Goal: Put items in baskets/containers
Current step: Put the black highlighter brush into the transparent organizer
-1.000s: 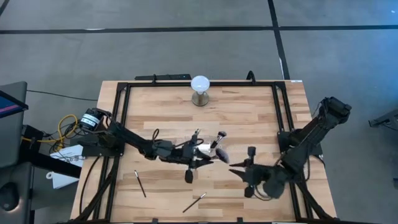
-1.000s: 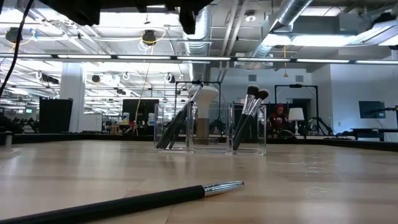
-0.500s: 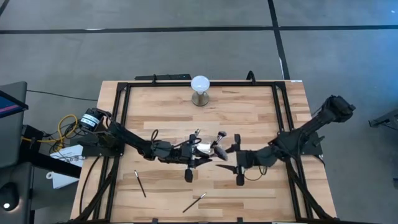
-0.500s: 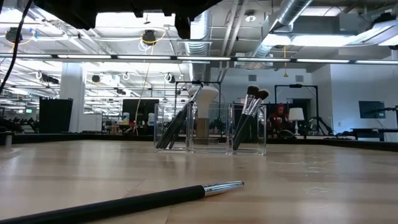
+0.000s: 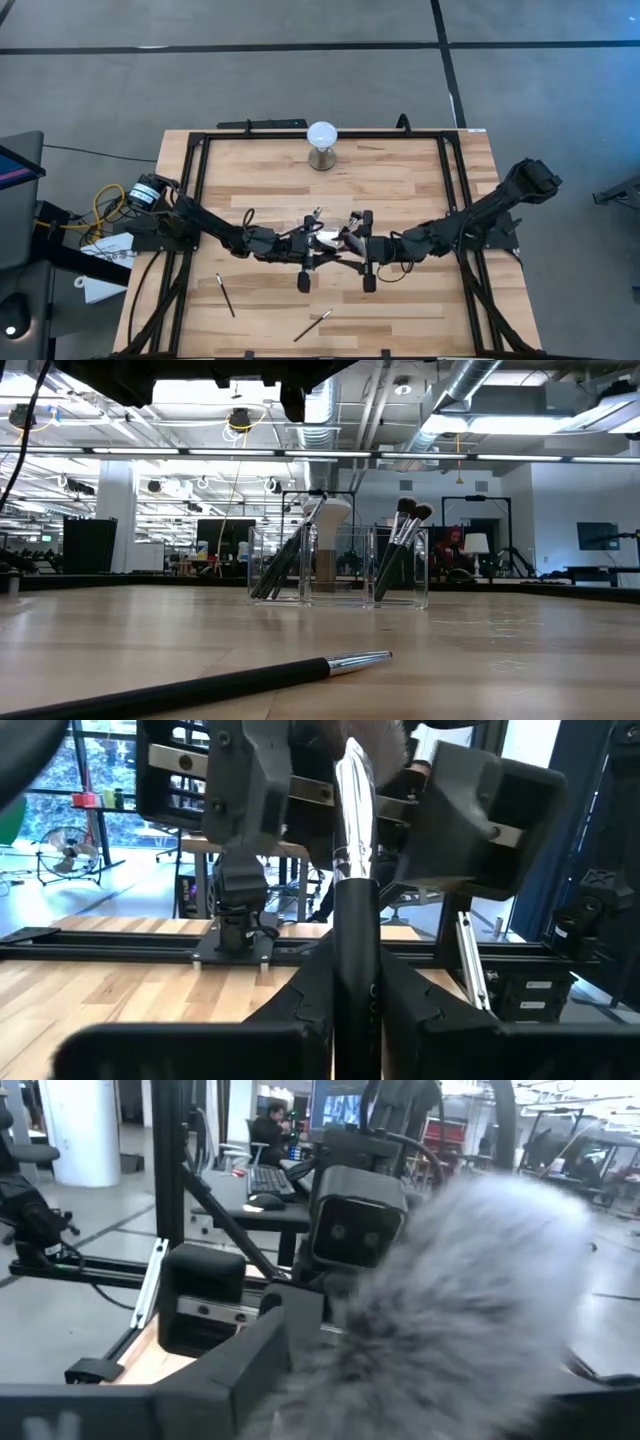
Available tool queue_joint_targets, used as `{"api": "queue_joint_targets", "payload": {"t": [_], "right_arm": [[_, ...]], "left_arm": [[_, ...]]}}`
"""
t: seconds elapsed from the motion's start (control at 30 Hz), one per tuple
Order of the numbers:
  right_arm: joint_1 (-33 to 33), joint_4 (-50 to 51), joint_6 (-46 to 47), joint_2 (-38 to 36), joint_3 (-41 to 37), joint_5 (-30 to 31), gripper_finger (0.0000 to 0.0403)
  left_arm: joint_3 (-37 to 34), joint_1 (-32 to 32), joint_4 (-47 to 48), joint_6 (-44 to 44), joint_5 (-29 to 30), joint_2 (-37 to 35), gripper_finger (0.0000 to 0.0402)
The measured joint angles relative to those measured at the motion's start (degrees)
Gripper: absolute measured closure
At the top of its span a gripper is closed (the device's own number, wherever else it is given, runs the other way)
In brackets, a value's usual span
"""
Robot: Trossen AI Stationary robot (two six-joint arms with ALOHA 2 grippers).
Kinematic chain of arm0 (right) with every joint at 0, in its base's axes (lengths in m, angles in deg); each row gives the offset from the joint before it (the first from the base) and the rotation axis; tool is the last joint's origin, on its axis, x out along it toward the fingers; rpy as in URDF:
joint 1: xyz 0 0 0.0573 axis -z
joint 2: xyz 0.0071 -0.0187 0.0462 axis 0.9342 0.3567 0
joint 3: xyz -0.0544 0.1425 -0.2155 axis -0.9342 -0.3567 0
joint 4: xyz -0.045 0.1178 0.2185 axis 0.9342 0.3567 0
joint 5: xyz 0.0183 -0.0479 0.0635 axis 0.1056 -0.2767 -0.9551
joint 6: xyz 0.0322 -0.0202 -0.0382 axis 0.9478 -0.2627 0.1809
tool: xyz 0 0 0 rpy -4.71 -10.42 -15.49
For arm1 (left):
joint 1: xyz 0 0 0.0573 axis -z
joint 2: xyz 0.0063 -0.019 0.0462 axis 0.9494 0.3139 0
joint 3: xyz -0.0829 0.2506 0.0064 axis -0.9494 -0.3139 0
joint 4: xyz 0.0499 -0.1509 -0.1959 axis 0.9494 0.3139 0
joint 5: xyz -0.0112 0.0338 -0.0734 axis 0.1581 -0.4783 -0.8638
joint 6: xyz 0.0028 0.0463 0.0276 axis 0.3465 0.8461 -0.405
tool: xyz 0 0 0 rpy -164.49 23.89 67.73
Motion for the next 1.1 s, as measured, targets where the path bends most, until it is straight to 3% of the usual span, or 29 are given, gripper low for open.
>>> {"api": "queue_joint_targets", "payload": {"t": [0.13,0.33,0.5,0.7,0.83,1.1], "right_arm": [[-1.09,0.14,-2.01,-0.32,0.00,0.01,0.0247],[-2.38,0.33,-5.58,-0.34,0.00,-0.01,0.0360],[-2.27,0.59,-5.98,-0.34,0.00,-0.38,0.0363],[-2.29,2.55,-8.99,-1.36,0.00,0.25,0.0360],[-2.37,9.27,-6.50,-3.94,0.02,1.28,0.0366],[0.81,26.31,3.03,-8.95,-0.28,1.78,0.0361]], "left_arm": [[0.00,0.33,0.00,0.46,-0.03,0.00,0.0360],[-0.02,0.32,0.28,1.69,-0.80,0.00,0.0350],[-0.02,0.35,0.52,1.99,-0.86,0.04,0.0354],[0.00,0.34,2.41,0.05,-0.92,0.04,0.0316],[-0.02,1.01,6.18,0.31,-0.49,-0.86,0.0287],[-0.02,2.65,30.92,-0.97,6.37,-12.46,0.0228]]}}
